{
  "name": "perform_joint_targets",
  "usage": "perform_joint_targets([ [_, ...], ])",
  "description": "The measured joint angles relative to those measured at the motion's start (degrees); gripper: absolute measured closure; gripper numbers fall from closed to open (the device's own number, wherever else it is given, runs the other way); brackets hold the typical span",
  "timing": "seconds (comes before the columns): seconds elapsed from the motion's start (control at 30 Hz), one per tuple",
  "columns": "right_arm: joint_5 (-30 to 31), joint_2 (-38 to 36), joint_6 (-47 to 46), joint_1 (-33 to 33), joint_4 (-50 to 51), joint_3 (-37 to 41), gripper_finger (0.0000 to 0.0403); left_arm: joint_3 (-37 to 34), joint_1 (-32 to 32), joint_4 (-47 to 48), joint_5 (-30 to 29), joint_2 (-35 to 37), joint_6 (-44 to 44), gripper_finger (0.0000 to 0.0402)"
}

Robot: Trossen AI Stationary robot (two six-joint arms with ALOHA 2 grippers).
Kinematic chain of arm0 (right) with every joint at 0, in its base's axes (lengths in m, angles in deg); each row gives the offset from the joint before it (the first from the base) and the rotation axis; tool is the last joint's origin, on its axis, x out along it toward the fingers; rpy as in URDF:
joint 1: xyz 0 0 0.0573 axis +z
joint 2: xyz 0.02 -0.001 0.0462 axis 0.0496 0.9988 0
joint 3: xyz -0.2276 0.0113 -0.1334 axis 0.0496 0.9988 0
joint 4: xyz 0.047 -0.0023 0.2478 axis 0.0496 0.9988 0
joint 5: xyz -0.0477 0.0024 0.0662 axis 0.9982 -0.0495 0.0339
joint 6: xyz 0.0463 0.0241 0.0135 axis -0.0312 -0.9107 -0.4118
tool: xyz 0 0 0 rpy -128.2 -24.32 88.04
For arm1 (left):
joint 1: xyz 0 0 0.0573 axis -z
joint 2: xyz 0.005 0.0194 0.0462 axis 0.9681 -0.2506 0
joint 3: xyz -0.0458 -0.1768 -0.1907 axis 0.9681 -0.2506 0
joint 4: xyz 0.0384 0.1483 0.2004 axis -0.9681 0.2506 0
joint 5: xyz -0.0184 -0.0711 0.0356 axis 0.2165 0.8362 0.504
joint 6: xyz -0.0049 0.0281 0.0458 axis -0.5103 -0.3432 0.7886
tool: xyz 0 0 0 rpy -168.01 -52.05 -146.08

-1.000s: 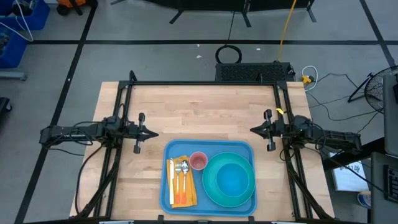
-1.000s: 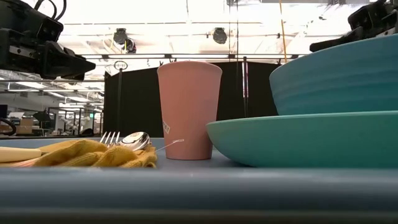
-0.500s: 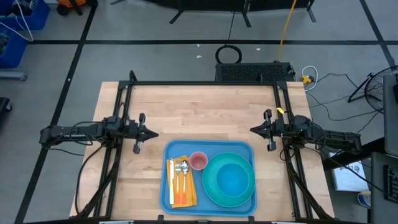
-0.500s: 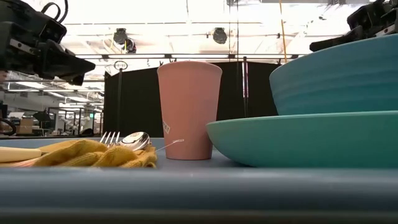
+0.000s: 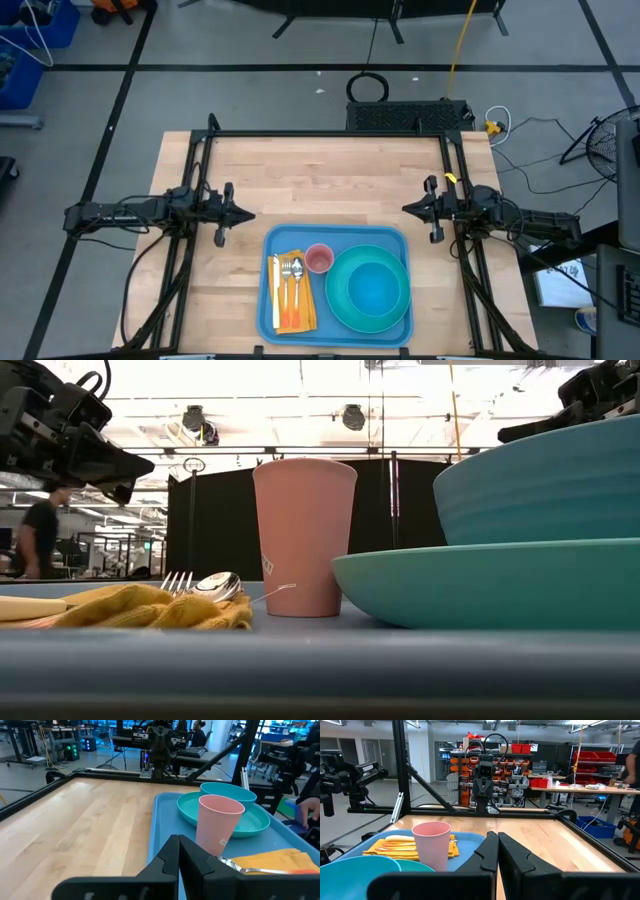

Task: Set up tray
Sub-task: Return to Home Position

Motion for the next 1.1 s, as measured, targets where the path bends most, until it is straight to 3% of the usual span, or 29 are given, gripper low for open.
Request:
perform_joint_targets([
  [0.53, 0.0, 0.0, 0.1, 0.0, 0.0, 0.0, 0.0403, 0.0, 0.0, 0.0, -0.1, 0.0, 0.0, 0.0347],
  [1.1, 0.0, 0.0, 0.1, 0.0, 0.0, 0.0, 0.0403, 0.0, 0.0, 0.0, -0.1, 0.0, 0.0, 0.0341],
])
